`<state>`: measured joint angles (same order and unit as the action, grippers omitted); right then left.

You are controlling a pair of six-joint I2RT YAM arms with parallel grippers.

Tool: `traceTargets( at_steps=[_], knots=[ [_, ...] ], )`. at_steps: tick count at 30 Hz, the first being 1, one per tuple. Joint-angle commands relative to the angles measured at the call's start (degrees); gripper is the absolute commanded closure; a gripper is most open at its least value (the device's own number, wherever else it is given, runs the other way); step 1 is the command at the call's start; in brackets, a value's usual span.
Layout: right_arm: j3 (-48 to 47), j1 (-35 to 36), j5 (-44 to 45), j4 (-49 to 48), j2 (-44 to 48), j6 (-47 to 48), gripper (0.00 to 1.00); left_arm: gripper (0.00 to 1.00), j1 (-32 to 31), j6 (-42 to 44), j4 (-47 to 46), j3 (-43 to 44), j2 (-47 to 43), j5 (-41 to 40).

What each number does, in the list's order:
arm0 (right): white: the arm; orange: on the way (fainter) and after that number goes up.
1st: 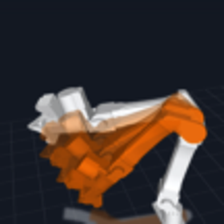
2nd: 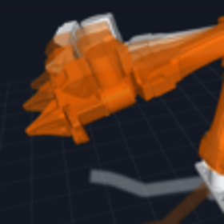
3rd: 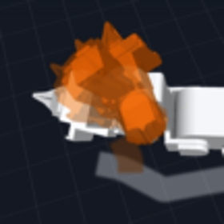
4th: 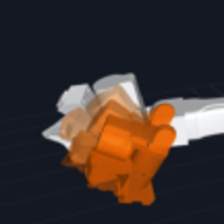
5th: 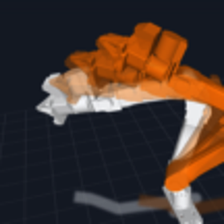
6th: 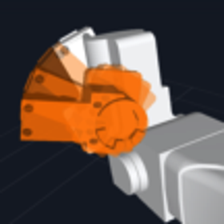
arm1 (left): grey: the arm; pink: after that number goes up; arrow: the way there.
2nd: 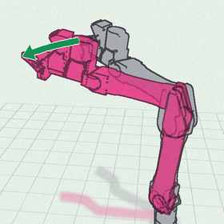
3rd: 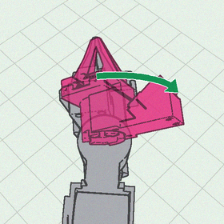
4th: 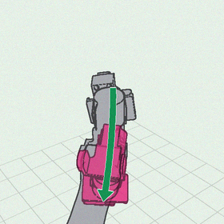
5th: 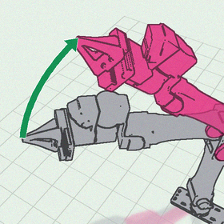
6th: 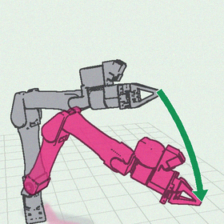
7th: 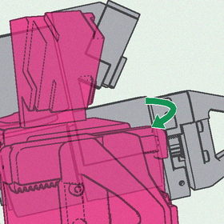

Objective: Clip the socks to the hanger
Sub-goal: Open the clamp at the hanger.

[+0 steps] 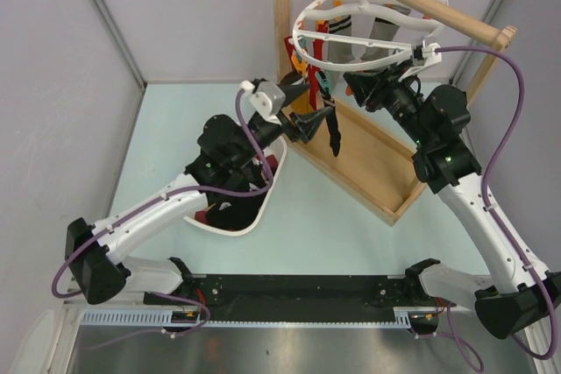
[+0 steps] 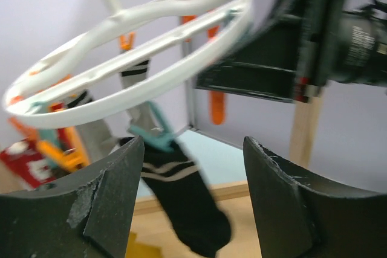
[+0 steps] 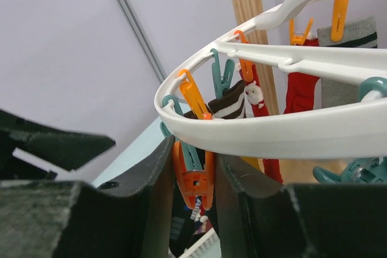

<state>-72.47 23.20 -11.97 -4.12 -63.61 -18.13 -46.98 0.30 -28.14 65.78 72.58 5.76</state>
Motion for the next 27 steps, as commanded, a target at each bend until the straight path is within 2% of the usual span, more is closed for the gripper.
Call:
traceTargets(
  at_steps=[1, 14, 22, 27],
  knots=[
    [-2.42, 0.97, 2.3, -1.68, 0.16, -5.42, 0.94, 0.28, -3.11, 4.36, -1.74, 3.47, 2.91, 4.09],
    [-2.42, 2.72, 2.39, -1.86, 0.07, -8.15, 0.98, 0.28, -3.12, 6.56, 1.95, 11.13, 10.22, 1.8],
    [-2.33, 2.73, 4.32, -0.45, -0.02, -11.05, 1.0, 0.22, -3.12, 8.14, 0.63, 3.23, 3.72, -3.11],
    [-2.42, 2.73, 4.67, -0.1, -0.19, -11.49, 1.0, 0.18, -2.42, 6.92, 6.58, -3.09, -3.4, -13.56]
  ],
)
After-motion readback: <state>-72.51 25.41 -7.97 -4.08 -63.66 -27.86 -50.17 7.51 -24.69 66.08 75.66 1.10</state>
